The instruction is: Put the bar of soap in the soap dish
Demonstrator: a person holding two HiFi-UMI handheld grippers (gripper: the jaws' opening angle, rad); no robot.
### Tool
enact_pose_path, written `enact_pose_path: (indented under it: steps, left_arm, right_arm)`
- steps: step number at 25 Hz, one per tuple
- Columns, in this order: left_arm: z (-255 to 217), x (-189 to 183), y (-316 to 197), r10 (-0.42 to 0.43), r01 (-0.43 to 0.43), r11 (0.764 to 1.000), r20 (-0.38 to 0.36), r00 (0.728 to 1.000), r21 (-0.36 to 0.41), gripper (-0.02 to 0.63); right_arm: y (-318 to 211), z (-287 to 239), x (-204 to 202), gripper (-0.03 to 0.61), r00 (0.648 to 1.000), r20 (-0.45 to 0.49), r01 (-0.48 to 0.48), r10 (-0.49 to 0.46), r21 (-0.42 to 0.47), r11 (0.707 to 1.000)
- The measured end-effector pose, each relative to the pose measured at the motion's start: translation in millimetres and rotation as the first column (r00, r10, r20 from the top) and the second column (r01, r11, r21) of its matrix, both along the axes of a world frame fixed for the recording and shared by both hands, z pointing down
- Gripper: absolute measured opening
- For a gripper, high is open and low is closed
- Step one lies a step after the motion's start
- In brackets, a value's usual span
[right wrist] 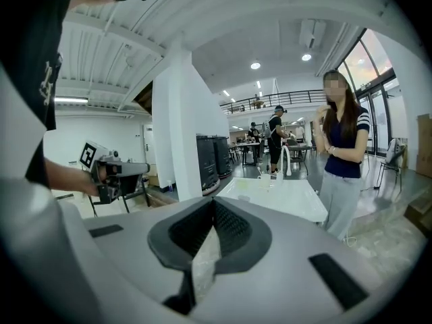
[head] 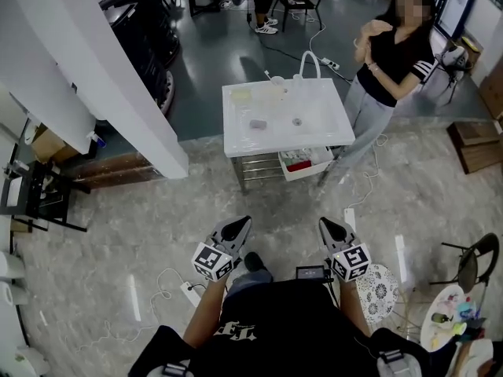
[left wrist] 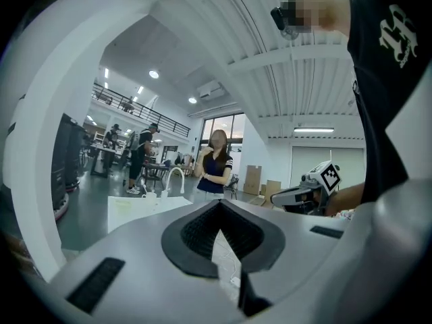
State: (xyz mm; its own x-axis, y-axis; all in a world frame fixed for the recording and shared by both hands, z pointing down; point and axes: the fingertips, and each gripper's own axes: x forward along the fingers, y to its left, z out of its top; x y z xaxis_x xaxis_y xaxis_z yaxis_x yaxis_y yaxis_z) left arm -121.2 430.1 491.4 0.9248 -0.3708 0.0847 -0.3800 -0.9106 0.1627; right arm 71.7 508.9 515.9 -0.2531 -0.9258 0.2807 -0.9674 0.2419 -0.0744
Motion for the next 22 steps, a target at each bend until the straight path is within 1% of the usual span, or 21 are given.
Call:
enact_pose_path:
  steps: [6,11,18,22]
  left_arm:
    - [-2.0,-16.9,-59.0,-0.006,0.006,1.0,-0.013,1.0,-0.006,0.009]
    - [2.8,-23.7,-90.4,0.006,-0.006,1.0,-0.01,1.0,-0.012,0.009]
    - [4.4,-11.2,-125.2,0.027,-0.027,1.0,-0.013,1.0,-0.016,0.008]
    - [7.5,0.8,-150.0,0.029,-0.029,0.999,-0.002,1.0,-0.013,0.009]
  right_arm:
    - [-60.3,-7.2,-20.9,0.008,1.0,-0.008,0.02,-0.02,0.006,1.0]
    - [-88.0,-5.3,-32.6,0.008,1.0,-0.003,0.017,-0.017,0.0,1.0]
    - [-114.6,0.6,-21.7,0.008,1.0,0.011,-0.015,0.016,-0.02,1.0]
    - [-144.3,4.5,-11.1,0.008,1.0,0.022,-0.011,0.011,-0.019,1.0]
